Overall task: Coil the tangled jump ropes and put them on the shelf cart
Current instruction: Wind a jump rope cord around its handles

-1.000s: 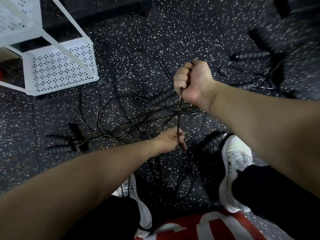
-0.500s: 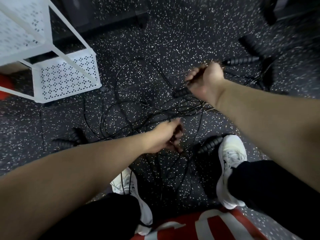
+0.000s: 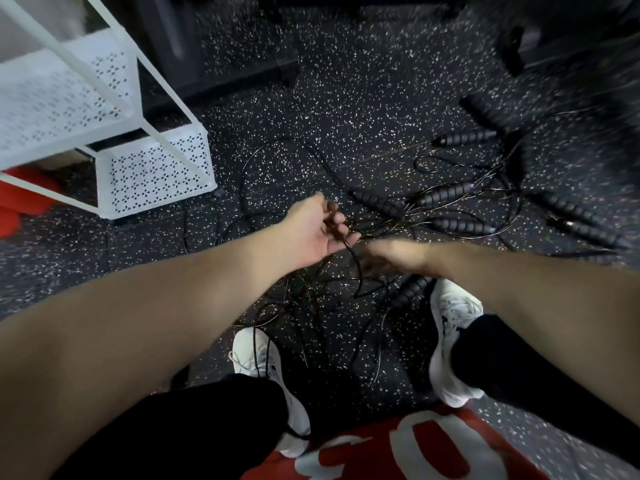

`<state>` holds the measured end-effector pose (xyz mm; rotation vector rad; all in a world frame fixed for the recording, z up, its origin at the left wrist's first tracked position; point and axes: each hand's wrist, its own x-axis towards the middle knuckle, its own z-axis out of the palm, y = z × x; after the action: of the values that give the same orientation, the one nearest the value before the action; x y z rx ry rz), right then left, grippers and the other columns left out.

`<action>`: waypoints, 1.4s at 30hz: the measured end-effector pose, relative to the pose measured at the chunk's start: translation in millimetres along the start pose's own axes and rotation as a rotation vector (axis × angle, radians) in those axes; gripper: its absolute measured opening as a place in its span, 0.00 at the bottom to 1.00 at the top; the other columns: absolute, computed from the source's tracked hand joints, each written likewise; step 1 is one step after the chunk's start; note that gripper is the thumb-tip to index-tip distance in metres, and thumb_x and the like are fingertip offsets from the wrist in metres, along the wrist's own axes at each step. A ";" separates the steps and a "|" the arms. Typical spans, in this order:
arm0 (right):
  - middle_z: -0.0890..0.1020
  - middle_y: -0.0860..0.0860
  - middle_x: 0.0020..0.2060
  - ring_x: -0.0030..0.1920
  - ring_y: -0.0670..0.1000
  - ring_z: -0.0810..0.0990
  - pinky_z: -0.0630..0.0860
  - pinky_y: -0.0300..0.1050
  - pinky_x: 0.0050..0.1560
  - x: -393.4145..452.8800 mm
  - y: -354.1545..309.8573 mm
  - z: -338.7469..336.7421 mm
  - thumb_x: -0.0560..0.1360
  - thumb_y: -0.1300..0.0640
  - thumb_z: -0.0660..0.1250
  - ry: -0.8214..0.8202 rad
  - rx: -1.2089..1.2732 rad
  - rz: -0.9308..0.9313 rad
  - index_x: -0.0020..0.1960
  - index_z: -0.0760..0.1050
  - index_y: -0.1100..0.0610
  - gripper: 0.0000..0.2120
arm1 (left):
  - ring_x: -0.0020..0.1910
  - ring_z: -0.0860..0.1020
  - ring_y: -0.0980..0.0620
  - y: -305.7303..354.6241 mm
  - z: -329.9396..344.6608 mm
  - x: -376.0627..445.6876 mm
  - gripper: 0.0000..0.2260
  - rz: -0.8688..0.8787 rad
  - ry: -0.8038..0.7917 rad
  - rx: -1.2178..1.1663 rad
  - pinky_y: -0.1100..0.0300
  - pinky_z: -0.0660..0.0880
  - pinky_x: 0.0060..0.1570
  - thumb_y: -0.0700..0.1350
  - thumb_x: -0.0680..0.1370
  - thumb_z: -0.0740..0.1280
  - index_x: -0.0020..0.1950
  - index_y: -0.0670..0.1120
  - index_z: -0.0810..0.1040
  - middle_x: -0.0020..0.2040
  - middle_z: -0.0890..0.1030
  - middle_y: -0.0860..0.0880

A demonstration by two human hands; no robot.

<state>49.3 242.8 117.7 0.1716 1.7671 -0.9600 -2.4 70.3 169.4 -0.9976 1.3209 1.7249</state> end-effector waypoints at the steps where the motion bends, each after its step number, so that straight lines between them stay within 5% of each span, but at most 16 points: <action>1: 0.75 0.49 0.68 0.69 0.56 0.74 0.65 0.59 0.74 -8.1 0.5 2.5 0.82 0.36 0.48 -0.028 -0.087 0.042 0.71 0.72 0.46 0.26 | 0.30 0.72 0.53 3.0 -0.9 -2.4 0.15 0.015 0.011 -0.037 0.53 0.81 0.30 0.52 0.88 0.55 0.50 0.44 0.71 0.34 0.72 0.48; 4: 0.76 0.48 0.66 0.66 0.51 0.75 0.69 0.52 0.69 -23.6 -4.5 10.0 0.80 0.34 0.56 -0.047 -0.273 0.002 0.68 0.73 0.43 0.22 | 0.32 0.73 0.51 10.4 -1.6 -12.4 0.16 0.058 0.049 -0.128 0.53 0.82 0.31 0.51 0.88 0.55 0.48 0.43 0.71 0.35 0.72 0.47; 7: 0.79 0.43 0.49 0.43 0.42 0.78 0.72 0.40 0.47 -35.1 -18.2 17.0 0.80 0.33 0.58 -0.039 -0.297 -0.036 0.57 0.72 0.44 0.16 | 0.34 0.76 0.49 17.4 2.4 -27.3 0.15 0.138 0.046 -0.147 0.52 0.83 0.34 0.52 0.88 0.55 0.50 0.43 0.72 0.37 0.75 0.46; 10: 0.80 0.44 0.51 0.48 0.48 0.78 0.71 0.44 0.52 -49.6 -27.0 17.9 0.80 0.30 0.52 0.054 -0.130 -0.079 0.54 0.72 0.43 0.20 | 0.45 0.83 0.45 20.0 5.3 -41.8 0.18 0.192 -0.030 0.076 0.50 0.83 0.41 0.57 0.87 0.56 0.59 0.43 0.74 0.46 0.82 0.45; 13: 0.86 0.52 0.46 0.44 0.51 0.83 0.73 0.50 0.61 -69.5 -38.1 15.3 0.85 0.39 0.51 0.074 0.067 -0.176 0.53 0.77 0.54 0.22 | 0.54 0.83 0.43 14.7 4.2 -55.2 0.23 0.203 -0.097 0.269 0.50 0.82 0.47 0.60 0.86 0.54 0.65 0.43 0.74 0.58 0.84 0.42; 16: 0.86 0.53 0.41 0.38 0.51 0.79 0.77 0.48 0.47 -86.9 -45.4 13.0 0.85 0.42 0.54 0.063 0.263 -0.224 0.54 0.76 0.60 0.24 | 0.52 0.83 0.49 6.4 1.2 -71.2 0.22 0.269 -0.106 0.603 0.52 0.79 0.50 0.63 0.85 0.56 0.64 0.49 0.78 0.53 0.86 0.49; 18: 0.84 0.54 0.42 0.32 0.49 0.74 0.70 0.43 0.36 -98.1 -48.5 10.0 0.85 0.41 0.53 0.106 0.333 -0.266 0.58 0.76 0.62 0.25 | 0.53 0.84 0.49 2.2 -4.4 -76.2 0.20 0.305 -0.149 0.788 0.49 0.81 0.55 0.65 0.82 0.60 0.61 0.52 0.81 0.52 0.87 0.50; 22: 0.82 0.52 0.38 0.29 0.46 0.72 0.67 0.38 0.27 -122.8 -51.2 7.1 0.85 0.42 0.55 0.201 0.432 -0.341 0.63 0.76 0.61 0.23 | 0.48 0.83 0.47 0.3 -18.7 -94.0 0.17 0.289 -0.225 0.752 0.45 0.80 0.62 0.55 0.81 0.69 0.64 0.45 0.79 0.47 0.85 0.47; 25: 0.80 0.50 0.36 0.27 0.45 0.70 0.63 0.39 0.27 -137.3 -48.6 10.6 0.84 0.42 0.58 0.253 0.428 -0.384 0.55 0.76 0.58 0.20 | 0.41 0.84 0.48 -1.0 -21.8 -118.1 0.11 0.314 -0.269 0.793 0.55 0.82 0.42 0.50 0.83 0.66 0.62 0.45 0.78 0.48 0.84 0.47; 30: 0.80 0.48 0.37 0.27 0.45 0.70 0.62 0.42 0.30 -160.8 -50.9 24.0 0.80 0.37 0.63 0.349 0.461 -0.406 0.54 0.79 0.54 0.20 | 0.25 0.67 0.56 -12.2 -19.4 -155.7 0.10 0.460 -0.189 0.855 0.64 0.60 0.23 0.48 0.86 0.59 0.57 0.45 0.76 0.37 0.81 0.49; 34: 0.86 0.51 0.40 0.35 0.48 0.78 0.74 0.49 0.48 -187.1 -50.9 37.8 0.78 0.27 0.53 0.310 0.267 -0.389 0.60 0.78 0.49 0.30 | 0.25 0.63 0.56 -6.8 -19.3 -184.5 0.09 0.552 -0.204 0.610 0.64 0.54 0.22 0.46 0.87 0.58 0.56 0.43 0.76 0.31 0.76 0.49; 37: 0.86 0.48 0.40 0.46 0.45 0.84 0.69 0.54 0.68 -202.9 -41.9 48.3 0.71 0.22 0.53 0.341 -0.076 -0.339 0.62 0.79 0.49 0.37 | 0.26 0.62 0.56 -6.2 -21.7 -205.4 0.07 0.611 -0.174 0.541 0.64 0.53 0.22 0.44 0.86 0.59 0.52 0.45 0.75 0.32 0.75 0.50; 39: 0.85 0.49 0.48 0.53 0.50 0.83 0.72 0.52 0.66 -208.3 -35.2 55.1 0.70 0.24 0.59 0.343 -0.165 -0.314 0.66 0.77 0.55 0.40 | 0.26 0.64 0.57 -10.9 -26.6 -211.2 0.07 0.640 -0.086 0.493 0.65 0.56 0.23 0.44 0.85 0.60 0.52 0.44 0.76 0.34 0.77 0.50; 42: 0.76 0.46 0.36 0.39 0.49 0.76 0.73 0.45 0.51 -216.7 -31.2 66.2 0.80 0.35 0.61 0.335 -0.016 -0.373 0.51 0.78 0.55 0.22 | 0.38 0.77 0.54 -26.6 -34.6 -211.8 0.07 0.630 0.048 0.509 0.60 0.71 0.38 0.46 0.85 0.62 0.56 0.45 0.79 0.41 0.84 0.51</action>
<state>172.5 247.2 310.3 -0.0120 2.1631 -1.2372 117.3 22.2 343.0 -0.3443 2.1232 1.6439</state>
